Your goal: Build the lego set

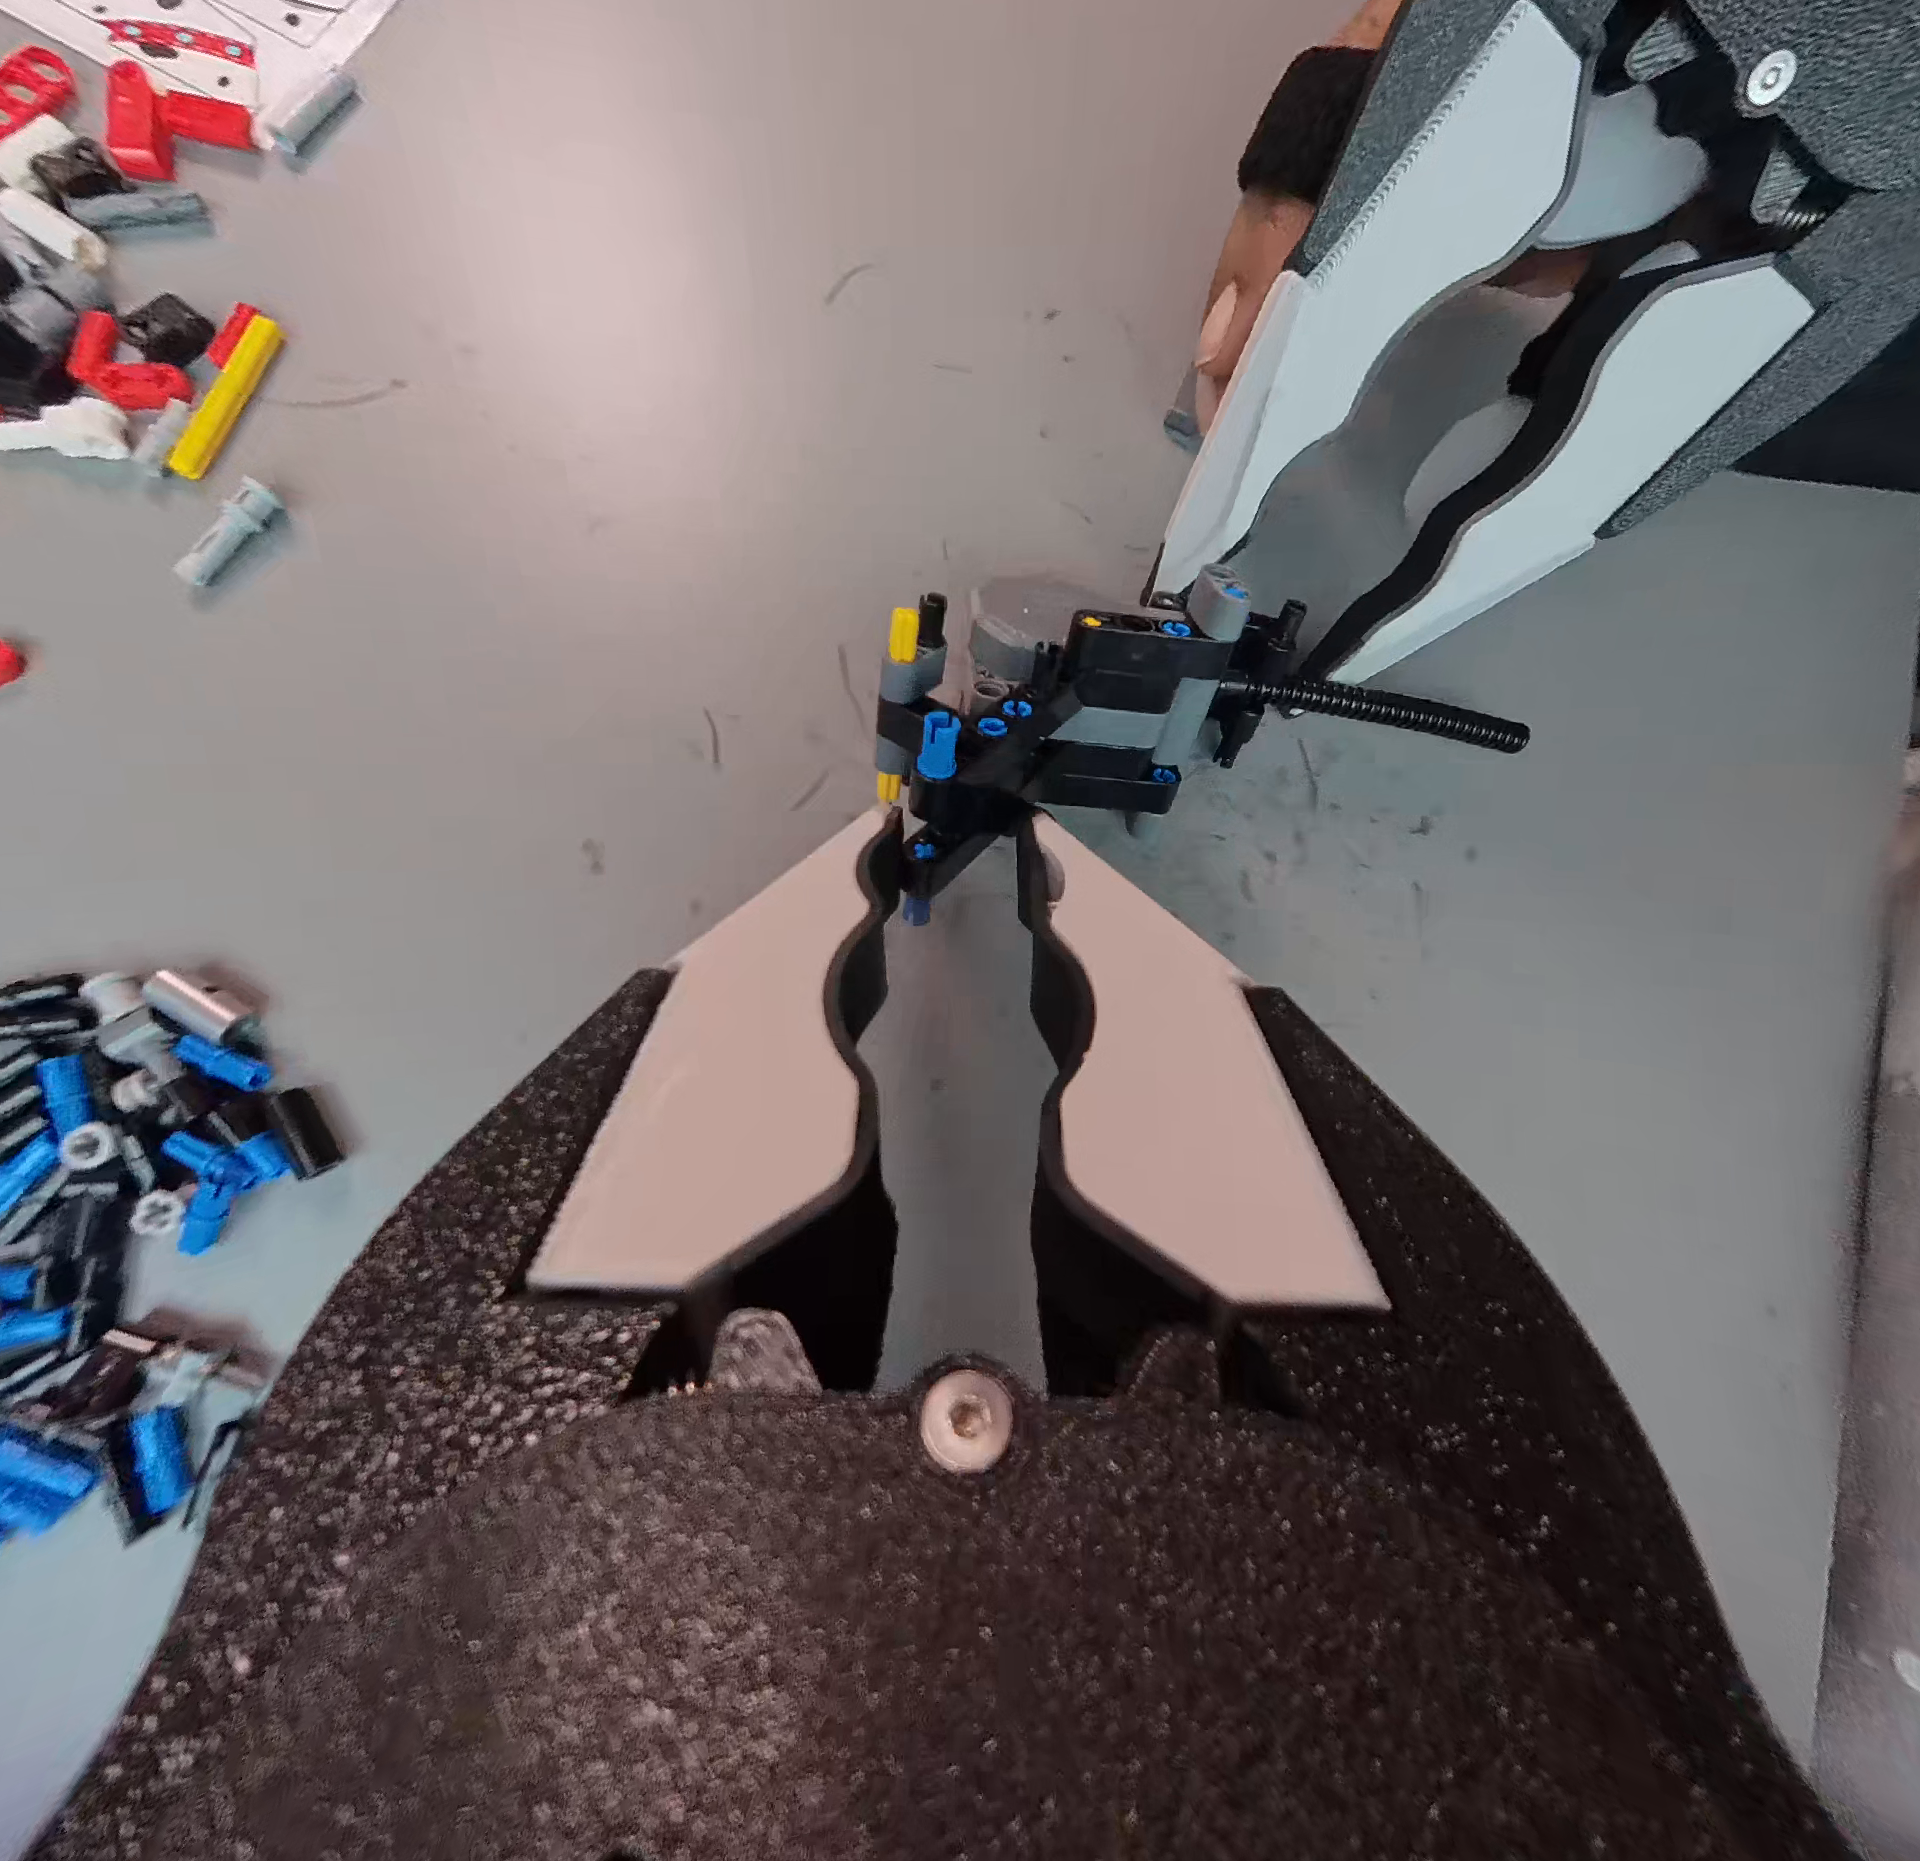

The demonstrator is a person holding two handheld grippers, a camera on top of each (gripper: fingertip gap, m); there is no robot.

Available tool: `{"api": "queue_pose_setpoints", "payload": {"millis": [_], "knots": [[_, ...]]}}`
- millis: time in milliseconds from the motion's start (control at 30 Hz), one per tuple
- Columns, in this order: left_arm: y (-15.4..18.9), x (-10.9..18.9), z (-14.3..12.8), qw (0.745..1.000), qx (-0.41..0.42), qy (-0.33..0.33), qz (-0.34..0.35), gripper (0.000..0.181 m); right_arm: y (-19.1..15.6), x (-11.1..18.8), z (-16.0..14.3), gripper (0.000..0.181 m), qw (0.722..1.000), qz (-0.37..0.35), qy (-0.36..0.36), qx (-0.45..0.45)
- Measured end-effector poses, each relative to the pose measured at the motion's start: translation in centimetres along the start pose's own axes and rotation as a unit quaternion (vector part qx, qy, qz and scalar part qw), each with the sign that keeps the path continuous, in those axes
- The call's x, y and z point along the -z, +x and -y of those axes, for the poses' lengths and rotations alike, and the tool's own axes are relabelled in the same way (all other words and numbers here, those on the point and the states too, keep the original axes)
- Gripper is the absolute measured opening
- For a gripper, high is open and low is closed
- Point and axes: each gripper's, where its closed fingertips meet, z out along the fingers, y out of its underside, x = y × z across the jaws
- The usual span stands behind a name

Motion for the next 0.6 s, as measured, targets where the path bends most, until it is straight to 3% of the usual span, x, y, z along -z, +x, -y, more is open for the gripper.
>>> {"api": "queue_pose_setpoints", "payload": {"millis": [33,333,433,500,600], "knots": [[0.0,0.3,0.2,1.0,-0.005,-0.011,0.026,0.022,0.2,0.0,0.1,0.037,1.0,-0.013,0.005,0.0],[-0.1,2.1,1.9,0.963,-0.077,-0.151,0.209,0.025,1.9,0.2,0.6,0.053,0.996,-0.075,0.019,-0.036],[-0.2,1.7,2.3,0.955,-0.096,-0.172,0.22,0.027,1.5,0.2,0.7,0.055,0.997,-0.076,0.027,-0.021],[-0.8,1.6,2.6,0.953,-0.084,-0.176,0.23,0.027,1.6,0.2,0.1,0.064,0.996,-0.082,0.015,-0.014],[-1.3,1.5,2.7,0.958,-0.06,-0.171,0.224,0.026,1.7,0.5,-0.2,0.062,0.996,-0.079,0.034,-0.027]]}}
